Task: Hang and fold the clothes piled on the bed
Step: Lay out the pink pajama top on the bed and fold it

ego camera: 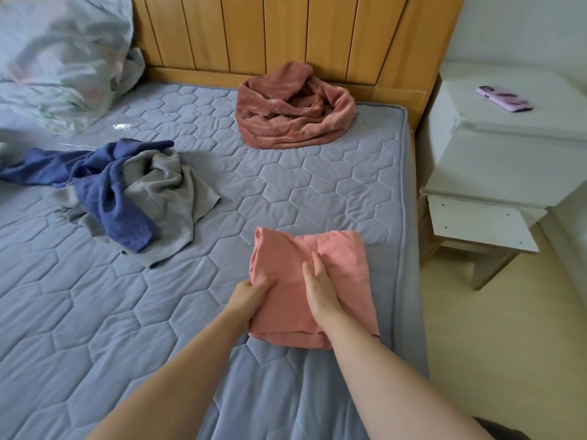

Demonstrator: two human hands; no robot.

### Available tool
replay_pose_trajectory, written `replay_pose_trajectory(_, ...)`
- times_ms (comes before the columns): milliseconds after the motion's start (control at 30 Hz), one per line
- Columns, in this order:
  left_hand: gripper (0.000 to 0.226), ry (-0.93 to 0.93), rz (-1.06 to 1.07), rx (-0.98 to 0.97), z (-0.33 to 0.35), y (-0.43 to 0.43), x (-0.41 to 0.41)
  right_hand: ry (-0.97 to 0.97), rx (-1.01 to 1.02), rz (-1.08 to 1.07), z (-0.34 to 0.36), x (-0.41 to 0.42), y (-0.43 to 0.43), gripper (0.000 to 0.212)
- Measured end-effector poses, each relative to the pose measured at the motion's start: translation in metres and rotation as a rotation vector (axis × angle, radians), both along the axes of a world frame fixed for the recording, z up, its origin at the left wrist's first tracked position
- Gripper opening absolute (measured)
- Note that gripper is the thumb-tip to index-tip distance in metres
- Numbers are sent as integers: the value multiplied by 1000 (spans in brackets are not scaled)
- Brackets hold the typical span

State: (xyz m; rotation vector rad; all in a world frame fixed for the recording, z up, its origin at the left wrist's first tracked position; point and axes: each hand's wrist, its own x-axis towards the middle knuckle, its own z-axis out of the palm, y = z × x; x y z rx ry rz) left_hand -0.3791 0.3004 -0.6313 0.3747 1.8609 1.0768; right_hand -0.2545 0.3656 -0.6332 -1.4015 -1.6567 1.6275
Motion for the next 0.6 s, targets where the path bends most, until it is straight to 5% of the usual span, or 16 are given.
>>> replay_pose_trajectory(300,18,479,-178,-6,36,11,24,15,-27,13,15,50,2,59)
replay_pose_trajectory(467,26,753,-461,17,55,22,46,441,-475,-217,17,75,-15,58)
replay_pose_trajectory(600,38,908,-535,43,63,32,62,309,-243,-443,18,93,2,49)
